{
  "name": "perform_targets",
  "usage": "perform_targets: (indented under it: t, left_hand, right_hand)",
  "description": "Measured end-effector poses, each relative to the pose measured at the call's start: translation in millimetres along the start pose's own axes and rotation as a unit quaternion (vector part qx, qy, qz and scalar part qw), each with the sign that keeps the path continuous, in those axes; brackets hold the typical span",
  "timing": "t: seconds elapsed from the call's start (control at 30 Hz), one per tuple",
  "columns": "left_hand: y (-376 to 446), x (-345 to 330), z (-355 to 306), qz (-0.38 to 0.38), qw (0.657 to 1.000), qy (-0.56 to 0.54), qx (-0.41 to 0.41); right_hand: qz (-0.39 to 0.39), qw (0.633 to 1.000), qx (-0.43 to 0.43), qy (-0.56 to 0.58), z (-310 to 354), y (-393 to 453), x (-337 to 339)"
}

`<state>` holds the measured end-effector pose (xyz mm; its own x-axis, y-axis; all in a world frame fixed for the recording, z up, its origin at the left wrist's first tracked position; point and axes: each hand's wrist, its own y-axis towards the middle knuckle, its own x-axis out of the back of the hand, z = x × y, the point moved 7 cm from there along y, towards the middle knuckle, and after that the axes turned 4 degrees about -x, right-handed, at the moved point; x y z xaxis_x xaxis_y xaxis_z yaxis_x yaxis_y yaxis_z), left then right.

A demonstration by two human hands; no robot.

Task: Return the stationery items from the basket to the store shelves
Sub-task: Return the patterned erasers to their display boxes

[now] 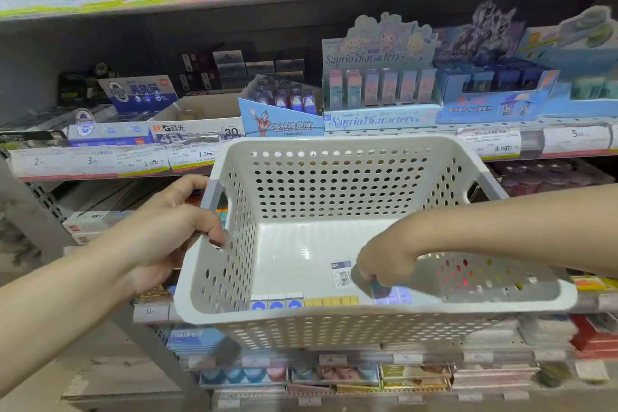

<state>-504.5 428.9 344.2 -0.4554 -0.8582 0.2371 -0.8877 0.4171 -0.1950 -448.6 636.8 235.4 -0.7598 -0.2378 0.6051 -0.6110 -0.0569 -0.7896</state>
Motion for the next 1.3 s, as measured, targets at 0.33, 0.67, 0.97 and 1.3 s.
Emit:
perform_targets:
  t: [0.33,0.67,0.97,1.3]
  left_hand:
    - [4.7,-0.6,-2.6,-0.008,1.000,-0.015,-0.005]
    - [4.6,0.5,-1.6,0.005,1.000,0.004,0.005]
    - [6.9,0.9,-0.1,0.006,1.000,-0.008,0.001]
    - [2.9,1.9,-1.6,0.000,1.000,-0.008,0.004]
  right_hand:
    - [-0.109,0.993,-0.010,0.038,-3.1,-2.2,19.7]
    - [-0.119,0.986,0.021,0.116,-7.6,-19.6,36.7]
    - [-0.368,0.864,0.118,0.324,-50.2,-113.9,108.3]
    - [-0.675,0.643,0.020,0.361,-137.1,-155.7,143.7]
